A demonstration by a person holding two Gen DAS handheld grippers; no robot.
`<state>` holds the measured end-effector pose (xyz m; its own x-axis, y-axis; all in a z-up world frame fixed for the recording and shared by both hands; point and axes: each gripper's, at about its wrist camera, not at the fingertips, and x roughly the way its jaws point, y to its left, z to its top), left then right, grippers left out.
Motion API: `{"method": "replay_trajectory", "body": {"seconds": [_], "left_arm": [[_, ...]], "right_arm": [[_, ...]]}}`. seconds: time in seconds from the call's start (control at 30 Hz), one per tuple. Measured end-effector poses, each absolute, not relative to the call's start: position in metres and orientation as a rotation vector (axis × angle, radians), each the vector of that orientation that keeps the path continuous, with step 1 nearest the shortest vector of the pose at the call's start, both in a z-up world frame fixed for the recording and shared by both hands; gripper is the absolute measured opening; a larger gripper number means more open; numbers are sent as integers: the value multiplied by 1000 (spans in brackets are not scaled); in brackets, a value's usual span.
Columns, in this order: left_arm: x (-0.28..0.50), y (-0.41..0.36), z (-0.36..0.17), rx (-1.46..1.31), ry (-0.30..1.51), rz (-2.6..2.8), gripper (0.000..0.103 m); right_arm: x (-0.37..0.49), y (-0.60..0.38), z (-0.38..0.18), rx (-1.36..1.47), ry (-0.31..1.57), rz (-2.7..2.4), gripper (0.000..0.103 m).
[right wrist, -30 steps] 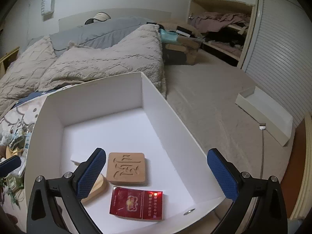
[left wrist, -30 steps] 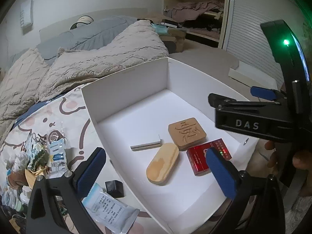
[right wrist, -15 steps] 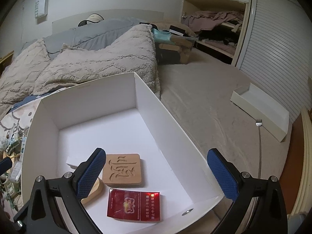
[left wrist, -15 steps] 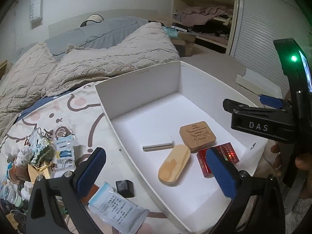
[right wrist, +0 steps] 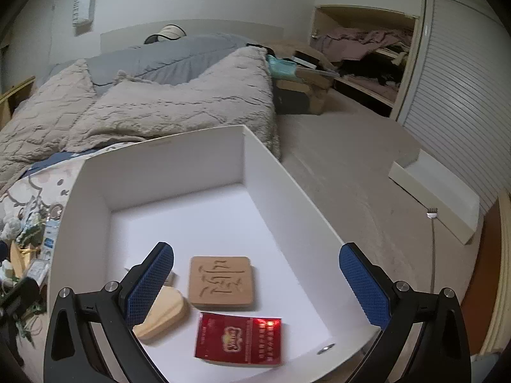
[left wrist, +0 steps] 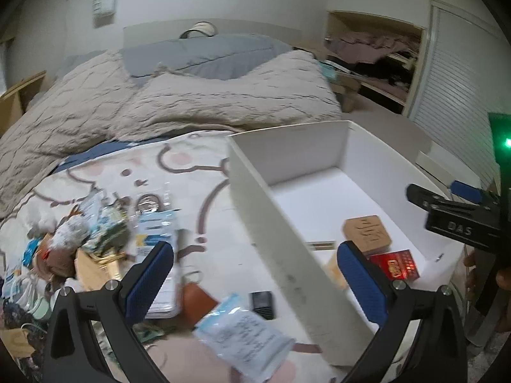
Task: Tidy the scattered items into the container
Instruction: 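Withdraw both grippers from the shoe box toward the cluttered bed, then lower the left gripper onto the large oval wooden board and grasp it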
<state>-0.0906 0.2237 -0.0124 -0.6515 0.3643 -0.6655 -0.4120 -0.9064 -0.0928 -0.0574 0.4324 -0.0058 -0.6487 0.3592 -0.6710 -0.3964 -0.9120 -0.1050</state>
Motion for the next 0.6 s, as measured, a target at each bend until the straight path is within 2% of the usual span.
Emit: {"method": "replay_trajectory", "body": {"seconds": [0.6], "left_arm": [[-99,110,-38,-1096,26,2712,103]], "right_arm": [[-65,378,3,-1037,-6,2666,103]]}}
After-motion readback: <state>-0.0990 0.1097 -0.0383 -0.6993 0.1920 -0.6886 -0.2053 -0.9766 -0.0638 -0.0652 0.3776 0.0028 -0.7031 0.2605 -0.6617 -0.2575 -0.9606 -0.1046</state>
